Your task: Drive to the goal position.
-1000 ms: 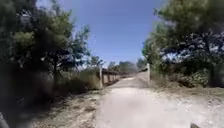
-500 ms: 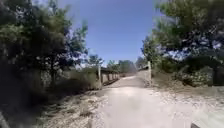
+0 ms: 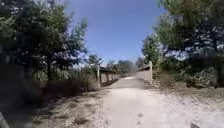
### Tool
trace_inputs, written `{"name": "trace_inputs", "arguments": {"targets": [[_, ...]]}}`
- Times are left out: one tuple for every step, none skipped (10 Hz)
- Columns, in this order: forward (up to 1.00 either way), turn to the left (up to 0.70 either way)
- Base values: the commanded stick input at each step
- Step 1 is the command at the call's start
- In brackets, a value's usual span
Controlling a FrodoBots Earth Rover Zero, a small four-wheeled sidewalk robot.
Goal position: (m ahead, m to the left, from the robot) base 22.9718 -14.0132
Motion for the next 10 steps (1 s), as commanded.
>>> {"name": "trace_inputs", "arguments": {"targets": [[0.45,0.02],[0.45,0.02],[0.45,0.02],[0.45,0.02],[0.45,0.02],[0.45,0.02],[0.45,0.02],[0.45,0.02],[0.45,0.02],[0.45,0.02]]}}
